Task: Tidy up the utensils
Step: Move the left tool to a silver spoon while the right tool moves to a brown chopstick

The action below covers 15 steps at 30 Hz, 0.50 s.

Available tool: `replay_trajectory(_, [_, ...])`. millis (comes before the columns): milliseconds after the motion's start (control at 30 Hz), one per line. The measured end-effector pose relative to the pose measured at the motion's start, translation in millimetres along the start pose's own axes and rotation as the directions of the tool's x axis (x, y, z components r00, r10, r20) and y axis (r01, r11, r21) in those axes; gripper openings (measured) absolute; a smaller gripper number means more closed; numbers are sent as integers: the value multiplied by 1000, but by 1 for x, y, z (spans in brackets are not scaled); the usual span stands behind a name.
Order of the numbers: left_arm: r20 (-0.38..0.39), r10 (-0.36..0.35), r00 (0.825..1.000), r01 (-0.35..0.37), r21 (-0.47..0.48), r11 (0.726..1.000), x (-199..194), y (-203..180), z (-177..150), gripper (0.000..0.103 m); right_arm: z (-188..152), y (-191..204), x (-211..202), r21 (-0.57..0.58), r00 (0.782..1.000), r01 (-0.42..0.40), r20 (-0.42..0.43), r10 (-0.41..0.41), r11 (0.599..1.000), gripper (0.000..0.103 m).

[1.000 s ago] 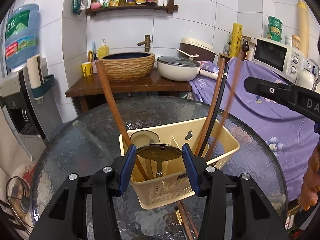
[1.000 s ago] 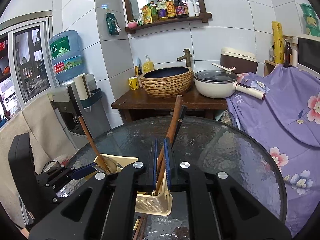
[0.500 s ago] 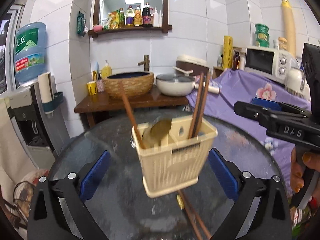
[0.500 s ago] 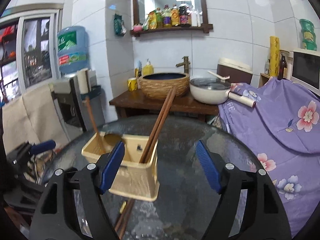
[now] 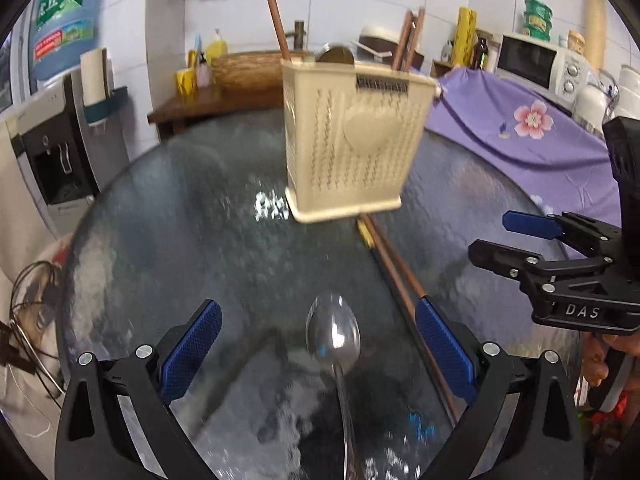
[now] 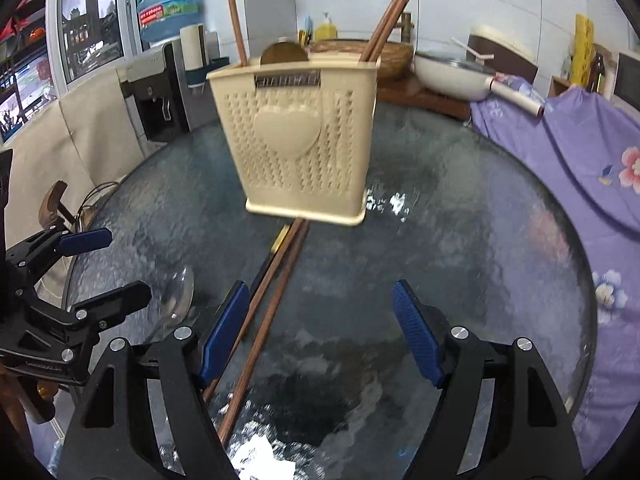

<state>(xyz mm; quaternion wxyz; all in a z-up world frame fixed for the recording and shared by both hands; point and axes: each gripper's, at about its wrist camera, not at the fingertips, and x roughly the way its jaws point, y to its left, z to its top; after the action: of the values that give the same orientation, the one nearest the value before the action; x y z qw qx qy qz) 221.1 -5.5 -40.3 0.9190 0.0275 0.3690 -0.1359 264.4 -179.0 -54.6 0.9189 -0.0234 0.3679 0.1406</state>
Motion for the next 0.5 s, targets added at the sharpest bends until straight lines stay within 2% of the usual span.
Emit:
replay_trajectory(100, [-36, 19, 999, -18, 24, 1000, 6, -3, -11, 85, -14, 2, 5, 18, 1000, -6, -28, 7, 1000, 74])
replay_trajectory(200, [-71, 3, 997, -2, 17, 1000, 12, -2, -18, 79, -23, 4, 9, 28, 999, 2, -50, 0, 1000, 73])
replay_trajectory(300, [-91, -2, 996, 3, 14, 1000, 18, -2, -23, 79, -27, 4, 10, 36, 998, 3, -60, -1, 999, 73])
replay_trajectory(500, [-129, 6, 992, -3, 26, 1000, 32, -6, -28, 67, -29, -1, 11, 53, 998, 8, -69, -4, 999, 73])
